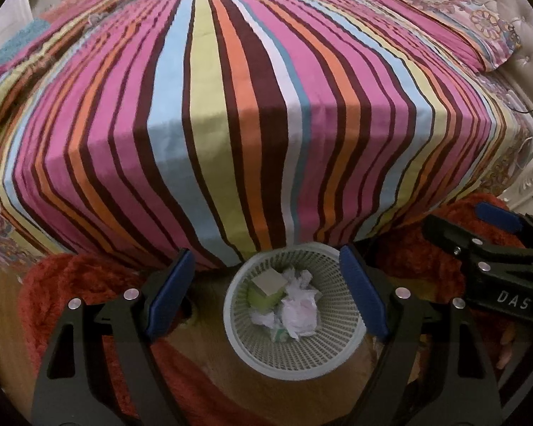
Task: Collect trash
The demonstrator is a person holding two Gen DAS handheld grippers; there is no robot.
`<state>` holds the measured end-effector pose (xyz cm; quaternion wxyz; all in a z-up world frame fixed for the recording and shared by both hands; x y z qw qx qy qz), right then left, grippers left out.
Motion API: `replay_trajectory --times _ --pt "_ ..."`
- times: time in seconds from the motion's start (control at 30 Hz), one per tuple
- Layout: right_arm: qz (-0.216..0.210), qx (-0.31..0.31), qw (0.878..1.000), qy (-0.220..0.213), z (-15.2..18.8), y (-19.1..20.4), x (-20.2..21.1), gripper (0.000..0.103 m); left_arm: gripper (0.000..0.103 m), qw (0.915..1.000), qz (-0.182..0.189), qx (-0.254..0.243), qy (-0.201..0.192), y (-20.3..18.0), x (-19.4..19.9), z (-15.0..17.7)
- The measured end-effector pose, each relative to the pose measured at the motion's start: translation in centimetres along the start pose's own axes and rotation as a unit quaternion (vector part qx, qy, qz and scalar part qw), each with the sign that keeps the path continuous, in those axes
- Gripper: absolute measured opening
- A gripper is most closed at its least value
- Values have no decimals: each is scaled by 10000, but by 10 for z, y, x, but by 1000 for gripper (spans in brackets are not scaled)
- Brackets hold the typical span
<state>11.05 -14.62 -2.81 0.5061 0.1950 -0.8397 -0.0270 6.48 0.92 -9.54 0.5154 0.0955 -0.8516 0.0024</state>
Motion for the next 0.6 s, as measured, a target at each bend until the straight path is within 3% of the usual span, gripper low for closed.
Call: replay_trajectory --times 0.23,0.4,0.6 --pt "-1 -50 10000 -17 1 -2 2 95 81 9991 -214 -174 -307 -4 10 -6" --pt "0 -52 10000 -24 2 -3 2 95 81 9999 -113 -115 -58 -4 5 -7" --pt "0 -69 10000 -24 1 -5 3 95 81 9999 -82 -49 -58 -2 3 -5"
Point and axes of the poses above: each gripper's, at about its wrist camera, not at the fingertips, and x roughly against the way its jaws point, y to its left, z to its underside, the point moved 7 cm from there along -x, roughly the way its jaws point, and after that the axes turned 8 degrees about -z, right-handed, at the moved point
